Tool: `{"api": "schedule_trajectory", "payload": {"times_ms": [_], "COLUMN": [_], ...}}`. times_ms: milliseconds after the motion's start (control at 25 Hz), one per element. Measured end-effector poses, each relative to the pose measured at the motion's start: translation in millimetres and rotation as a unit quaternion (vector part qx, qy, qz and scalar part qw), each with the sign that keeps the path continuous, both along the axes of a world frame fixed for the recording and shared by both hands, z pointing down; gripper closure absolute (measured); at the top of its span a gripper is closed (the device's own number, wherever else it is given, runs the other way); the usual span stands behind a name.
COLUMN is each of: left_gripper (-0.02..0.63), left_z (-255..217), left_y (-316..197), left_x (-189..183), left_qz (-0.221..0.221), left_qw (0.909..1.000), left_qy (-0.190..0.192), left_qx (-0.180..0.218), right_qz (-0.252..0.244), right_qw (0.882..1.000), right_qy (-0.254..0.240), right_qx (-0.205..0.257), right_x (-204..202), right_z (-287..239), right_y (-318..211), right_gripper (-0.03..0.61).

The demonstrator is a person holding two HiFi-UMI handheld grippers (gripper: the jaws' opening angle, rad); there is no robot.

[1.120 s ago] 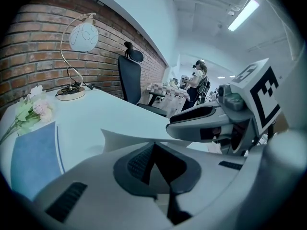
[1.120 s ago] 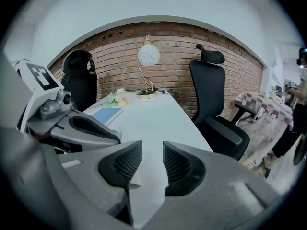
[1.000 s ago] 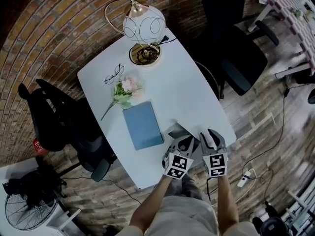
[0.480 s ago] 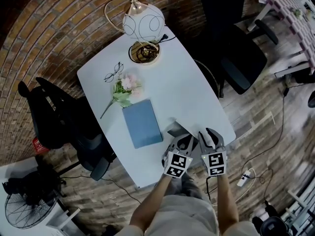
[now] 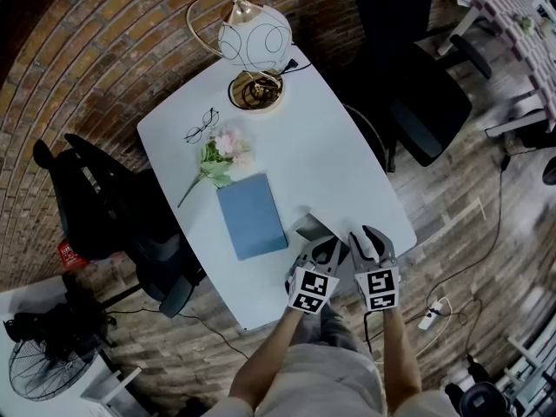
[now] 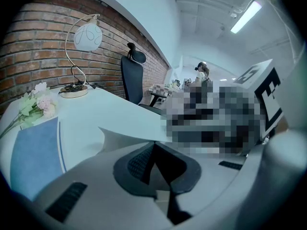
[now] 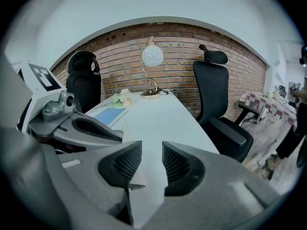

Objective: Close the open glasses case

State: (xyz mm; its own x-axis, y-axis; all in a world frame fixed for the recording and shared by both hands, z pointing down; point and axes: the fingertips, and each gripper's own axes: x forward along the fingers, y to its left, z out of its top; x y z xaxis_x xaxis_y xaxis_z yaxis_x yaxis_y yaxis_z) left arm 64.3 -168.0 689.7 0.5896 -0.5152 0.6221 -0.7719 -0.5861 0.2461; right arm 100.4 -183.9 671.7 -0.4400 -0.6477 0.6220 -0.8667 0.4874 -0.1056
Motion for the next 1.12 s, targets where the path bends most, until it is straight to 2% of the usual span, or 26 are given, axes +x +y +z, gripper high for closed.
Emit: {"api": "schedule_trajectory", "payload": {"times_ms": [1120], "left_gripper": [0.611], "left_z": [6], "left_y": [16], "left_x": [-14], "left_qz": [-0.023], "left_qw": [0.9997], "left_qy": [-0.004], "left_qx": [-0.006], "right_qz": [-0.024], "right_qw": [1.000], "right_qy": [-0.004], "right_qx": [-0.005], "right_x": [-12], "right_z": [5], "right_y": [20], "right_gripper": [0.456]}}
